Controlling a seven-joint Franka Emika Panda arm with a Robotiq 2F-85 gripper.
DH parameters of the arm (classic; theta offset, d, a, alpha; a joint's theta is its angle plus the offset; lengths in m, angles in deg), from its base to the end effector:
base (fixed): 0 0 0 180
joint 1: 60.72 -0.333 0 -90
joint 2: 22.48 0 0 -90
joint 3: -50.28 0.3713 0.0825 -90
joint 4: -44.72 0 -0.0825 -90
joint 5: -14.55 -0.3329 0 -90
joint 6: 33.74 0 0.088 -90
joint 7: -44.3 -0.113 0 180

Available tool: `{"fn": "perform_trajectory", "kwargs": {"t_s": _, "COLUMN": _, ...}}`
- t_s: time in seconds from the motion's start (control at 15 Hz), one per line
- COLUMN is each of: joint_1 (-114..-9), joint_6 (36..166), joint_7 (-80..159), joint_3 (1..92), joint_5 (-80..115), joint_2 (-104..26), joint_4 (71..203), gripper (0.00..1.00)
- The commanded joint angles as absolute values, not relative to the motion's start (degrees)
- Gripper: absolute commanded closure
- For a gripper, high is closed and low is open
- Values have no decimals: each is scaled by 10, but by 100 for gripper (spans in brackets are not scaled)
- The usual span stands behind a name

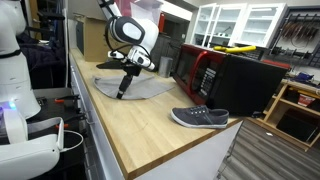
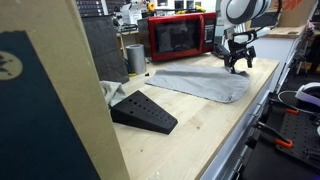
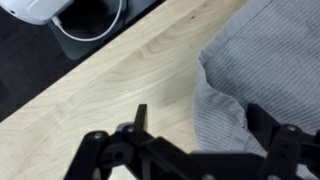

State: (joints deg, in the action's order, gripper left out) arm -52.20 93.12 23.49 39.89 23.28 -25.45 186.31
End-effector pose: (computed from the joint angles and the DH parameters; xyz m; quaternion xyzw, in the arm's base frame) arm 0.3877 -0.1387 0.3424 0.9447 -0.2840 -0.1523 0.0603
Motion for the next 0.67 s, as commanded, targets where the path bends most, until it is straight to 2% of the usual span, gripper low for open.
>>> {"fn": "perform_trajectory", "kwargs": {"t_s": 0.0, "joint_1": -525, "joint_6": 881, "joint_7": 213, "joint_3": 402, "joint_5": 282, "joint_2": -215, "joint_4": 1878, "gripper": 0}}
{"fn": "perform_trajectory", "kwargs": {"t_s": 0.6, "joint_1": -525, "joint_6": 822, "joint_7": 123, "joint_3": 421, "joint_5": 479, "joint_2": -190, "joint_4": 1893, "gripper": 0}}
